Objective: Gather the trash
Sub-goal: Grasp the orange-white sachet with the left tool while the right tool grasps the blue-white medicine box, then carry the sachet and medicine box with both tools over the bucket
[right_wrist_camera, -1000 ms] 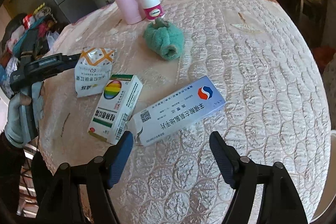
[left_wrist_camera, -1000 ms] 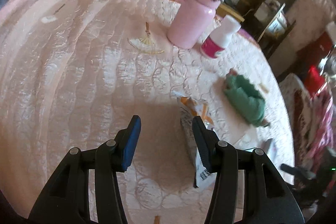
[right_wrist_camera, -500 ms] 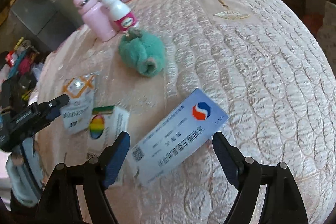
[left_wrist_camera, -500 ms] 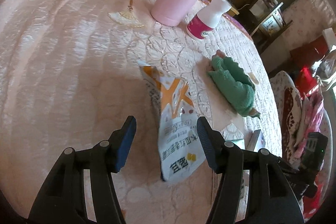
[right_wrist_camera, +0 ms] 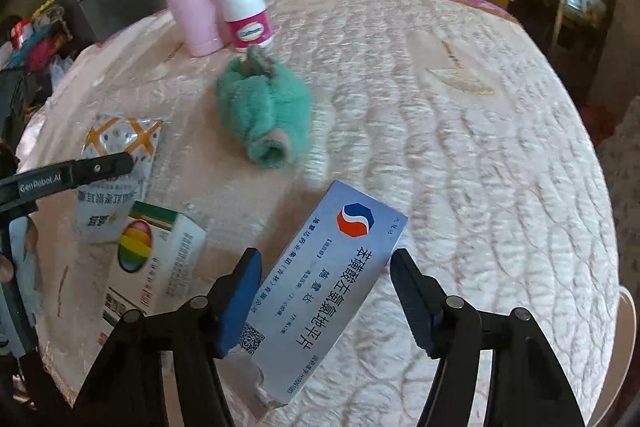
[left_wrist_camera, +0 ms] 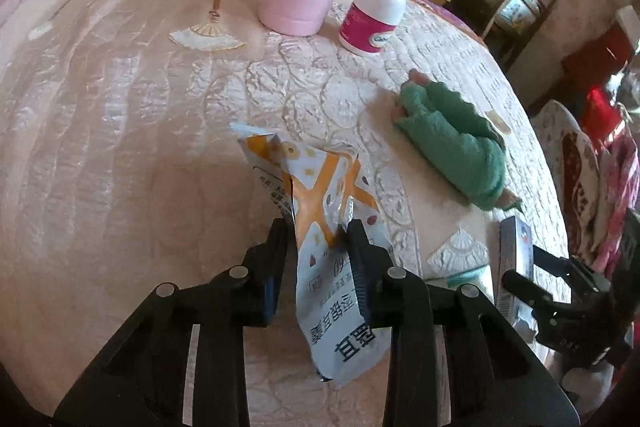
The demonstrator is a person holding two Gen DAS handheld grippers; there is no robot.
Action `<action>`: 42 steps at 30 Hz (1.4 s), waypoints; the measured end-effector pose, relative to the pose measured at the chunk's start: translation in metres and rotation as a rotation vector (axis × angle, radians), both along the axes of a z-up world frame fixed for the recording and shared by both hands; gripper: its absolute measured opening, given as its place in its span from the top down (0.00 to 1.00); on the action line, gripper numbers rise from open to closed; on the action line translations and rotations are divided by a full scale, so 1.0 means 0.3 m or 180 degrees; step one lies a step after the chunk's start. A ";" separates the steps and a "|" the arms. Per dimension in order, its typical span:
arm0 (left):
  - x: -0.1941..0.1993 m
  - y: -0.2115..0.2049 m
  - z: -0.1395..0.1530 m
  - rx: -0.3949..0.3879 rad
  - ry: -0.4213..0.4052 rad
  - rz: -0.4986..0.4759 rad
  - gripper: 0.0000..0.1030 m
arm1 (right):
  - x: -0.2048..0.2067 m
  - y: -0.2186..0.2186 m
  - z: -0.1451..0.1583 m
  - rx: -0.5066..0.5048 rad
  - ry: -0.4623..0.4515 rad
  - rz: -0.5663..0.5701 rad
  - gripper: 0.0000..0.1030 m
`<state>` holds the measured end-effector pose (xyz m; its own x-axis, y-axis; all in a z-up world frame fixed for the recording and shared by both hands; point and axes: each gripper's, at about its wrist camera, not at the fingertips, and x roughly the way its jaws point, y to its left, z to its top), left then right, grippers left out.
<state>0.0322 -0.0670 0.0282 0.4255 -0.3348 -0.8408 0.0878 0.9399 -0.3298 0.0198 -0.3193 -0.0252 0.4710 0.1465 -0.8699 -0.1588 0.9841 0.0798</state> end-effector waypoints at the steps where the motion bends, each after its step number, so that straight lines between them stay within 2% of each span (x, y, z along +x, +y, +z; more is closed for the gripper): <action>1: -0.006 0.000 0.001 0.0004 -0.0003 -0.0020 0.75 | -0.006 -0.001 -0.010 0.0046 0.0029 -0.0002 0.29; 4: -0.032 0.001 0.008 0.0038 -0.0017 -0.0075 0.77 | -0.025 0.023 -0.023 -0.0063 -0.0079 0.0004 0.28; 7: -0.075 0.011 0.027 0.0062 -0.0034 -0.0121 0.78 | -0.042 0.024 -0.014 -0.0009 -0.0123 0.0028 0.46; 9: -0.103 0.026 0.048 0.0069 -0.0059 -0.0123 0.79 | -0.055 0.012 -0.004 0.0068 -0.0102 0.0067 0.52; 15: -0.176 0.043 0.136 0.0005 -0.0159 -0.0144 0.79 | -0.130 -0.042 0.086 0.0221 -0.0262 0.0131 0.52; 19: -0.221 -0.006 0.192 -0.0004 -0.0243 -0.0239 0.79 | -0.174 -0.078 0.128 0.0240 -0.0333 0.0140 0.52; 27: -0.289 -0.217 0.259 0.0017 -0.0347 -0.0574 0.79 | -0.260 -0.181 0.207 0.0225 -0.0454 0.0074 0.52; 42: -0.343 -0.584 0.280 0.0079 -0.0431 -0.1046 0.79 | -0.378 -0.429 0.264 0.0159 -0.0560 -0.0237 0.52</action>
